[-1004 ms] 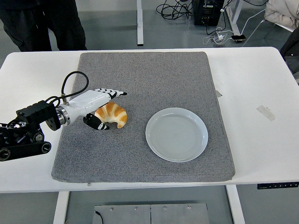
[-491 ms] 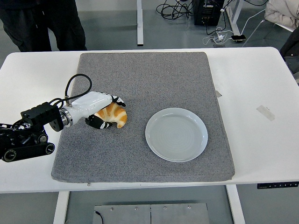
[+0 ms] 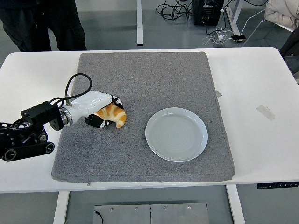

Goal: Place the bread on the plate

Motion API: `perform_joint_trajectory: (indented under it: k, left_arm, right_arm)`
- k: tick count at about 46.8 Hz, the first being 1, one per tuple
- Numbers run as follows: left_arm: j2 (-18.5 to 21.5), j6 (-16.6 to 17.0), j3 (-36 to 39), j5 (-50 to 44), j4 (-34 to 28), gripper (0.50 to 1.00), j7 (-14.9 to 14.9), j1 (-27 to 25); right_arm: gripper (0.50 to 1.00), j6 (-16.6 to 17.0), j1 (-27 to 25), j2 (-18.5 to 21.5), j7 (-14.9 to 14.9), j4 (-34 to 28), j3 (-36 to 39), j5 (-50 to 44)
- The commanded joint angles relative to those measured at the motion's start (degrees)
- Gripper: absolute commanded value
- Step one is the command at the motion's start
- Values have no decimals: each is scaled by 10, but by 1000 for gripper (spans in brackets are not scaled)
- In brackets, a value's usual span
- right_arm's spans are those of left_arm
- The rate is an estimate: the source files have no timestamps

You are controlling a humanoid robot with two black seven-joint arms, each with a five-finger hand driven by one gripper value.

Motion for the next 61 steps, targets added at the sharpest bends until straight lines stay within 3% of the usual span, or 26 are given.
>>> perform_joint_trajectory:
  k: [1,13,29,61]
  left_arm:
    - [4,0,-5,-1,0,500,-1,-6]
    - [20,-1,-51,1,-1,500,-21,-30]
    - [12,-2,-125,39,-9,500,-48,-49]
    - [-105,-3,-127,141,-9,500,-48,-48]
  right_arm:
    - [1000,0,0,0,0,0,0,0]
    - [1000,0,0,0,0,0,0,0]
    - [1000,0,0,0,0,0,0,0]
    - [1000,0,0,0,0,0,0,0]
